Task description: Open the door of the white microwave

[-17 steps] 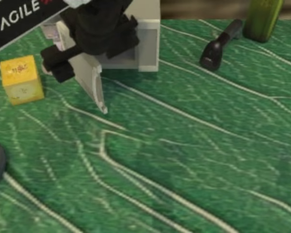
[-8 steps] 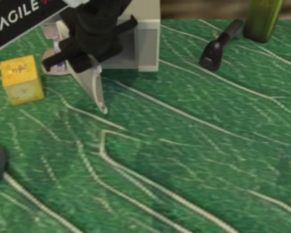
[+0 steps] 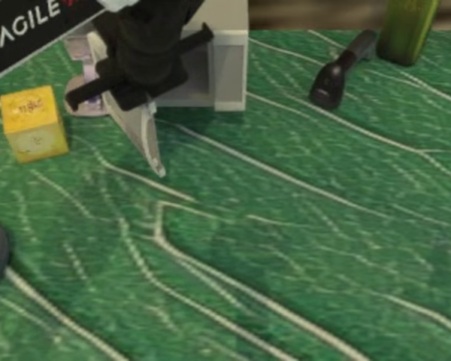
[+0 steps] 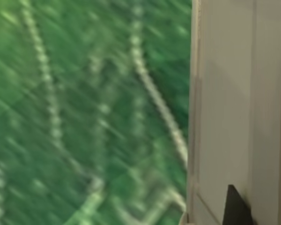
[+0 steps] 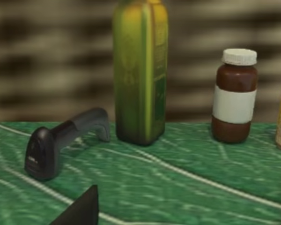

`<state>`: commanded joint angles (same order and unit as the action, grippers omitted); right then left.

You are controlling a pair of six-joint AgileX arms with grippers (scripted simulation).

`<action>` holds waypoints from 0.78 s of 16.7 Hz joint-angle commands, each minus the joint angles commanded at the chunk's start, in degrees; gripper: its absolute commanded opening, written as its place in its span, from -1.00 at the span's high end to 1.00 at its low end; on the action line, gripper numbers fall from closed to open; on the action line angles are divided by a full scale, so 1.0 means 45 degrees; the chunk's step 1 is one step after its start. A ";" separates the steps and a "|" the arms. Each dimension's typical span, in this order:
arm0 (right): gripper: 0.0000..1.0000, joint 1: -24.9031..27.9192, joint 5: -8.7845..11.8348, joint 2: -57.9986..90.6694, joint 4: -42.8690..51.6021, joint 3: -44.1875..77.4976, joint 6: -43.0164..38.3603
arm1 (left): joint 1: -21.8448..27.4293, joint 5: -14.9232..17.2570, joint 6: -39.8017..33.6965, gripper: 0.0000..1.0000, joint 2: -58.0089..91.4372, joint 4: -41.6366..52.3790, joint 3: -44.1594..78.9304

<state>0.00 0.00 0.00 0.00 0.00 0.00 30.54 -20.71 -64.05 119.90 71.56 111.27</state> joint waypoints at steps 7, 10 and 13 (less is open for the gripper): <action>-1.00 0.0000 0.0000 0.0000 0.0000 0.0000 0.0000 | -0.0270 0.0920 0.0186 1.00 0.0745 0.1241 0.1467; -1.00 0.0000 0.0000 0.0000 0.0000 0.0000 0.0000 | -0.0701 0.2139 0.0463 1.00 0.1712 0.2901 0.3628; -1.00 0.0000 0.0000 0.0000 0.0000 0.0000 0.0000 | -0.1149 0.3461 0.0871 1.00 0.2665 0.4647 0.5811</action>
<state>0.00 0.00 0.00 0.00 0.00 0.00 25.37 -5.13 -60.13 131.89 92.47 137.42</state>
